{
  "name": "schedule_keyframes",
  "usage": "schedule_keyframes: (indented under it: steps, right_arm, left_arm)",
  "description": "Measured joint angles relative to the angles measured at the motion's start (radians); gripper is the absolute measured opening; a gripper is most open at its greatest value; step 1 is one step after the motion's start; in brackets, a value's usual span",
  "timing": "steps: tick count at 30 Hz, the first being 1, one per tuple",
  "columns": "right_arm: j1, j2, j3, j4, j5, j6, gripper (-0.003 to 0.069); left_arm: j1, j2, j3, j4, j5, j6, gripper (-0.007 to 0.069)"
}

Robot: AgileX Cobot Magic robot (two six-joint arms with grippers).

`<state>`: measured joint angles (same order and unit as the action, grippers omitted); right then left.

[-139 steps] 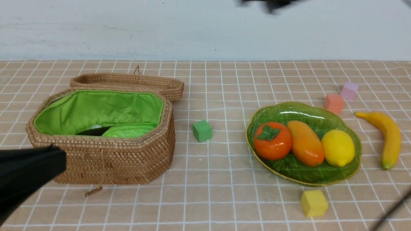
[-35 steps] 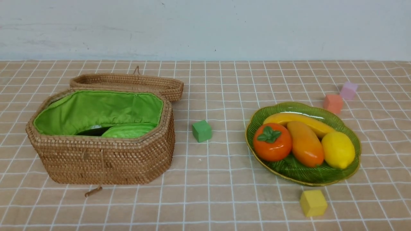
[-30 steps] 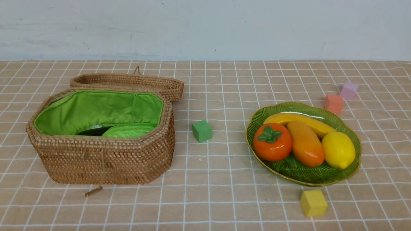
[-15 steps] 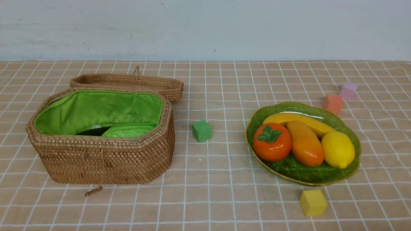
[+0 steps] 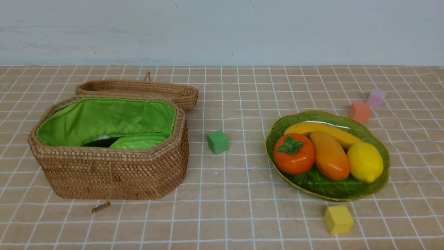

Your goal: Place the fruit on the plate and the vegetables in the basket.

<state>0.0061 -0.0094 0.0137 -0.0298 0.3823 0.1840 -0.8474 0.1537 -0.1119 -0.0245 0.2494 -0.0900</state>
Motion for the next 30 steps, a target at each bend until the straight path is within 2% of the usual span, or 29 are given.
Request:
schedule_keyframes:
  steps: [17, 21, 25, 26, 27, 30]
  right_arm:
    - [0.0, 0.0, 0.0, 0.0, 0.0, 0.004, 0.0003]
    - [0.0, 0.0, 0.0, 0.0, 0.0, 0.004, 0.0005]
    - [0.0, 0.0, 0.0, 0.0, 0.0, 0.004, 0.0009]
    - [0.0, 0.0, 0.0, 0.0, 0.0, 0.004, 0.0009]
    - [0.0, 0.0, 0.0, 0.0, 0.0, 0.004, 0.001]
    - [0.0, 0.0, 0.0, 0.0, 0.0, 0.004, 0.0015]
  left_arm:
    - [0.0, 0.0, 0.0, 0.0, 0.001, -0.001, 0.0005]
    - [0.02, -0.001, 0.01, 0.008, -0.038, 0.007, 0.0005]
    - [0.277, -0.055, 0.015, -0.047, -0.182, 0.007, -0.0007]
    - [0.292, -0.055, 0.015, -0.05, -0.185, 0.007, -0.0008]
    - [0.354, -0.081, 0.015, -0.063, -0.189, 0.007, -0.0013]
    - [0.619, -0.159, 0.026, -0.085, -0.103, 0.007, -0.0013]
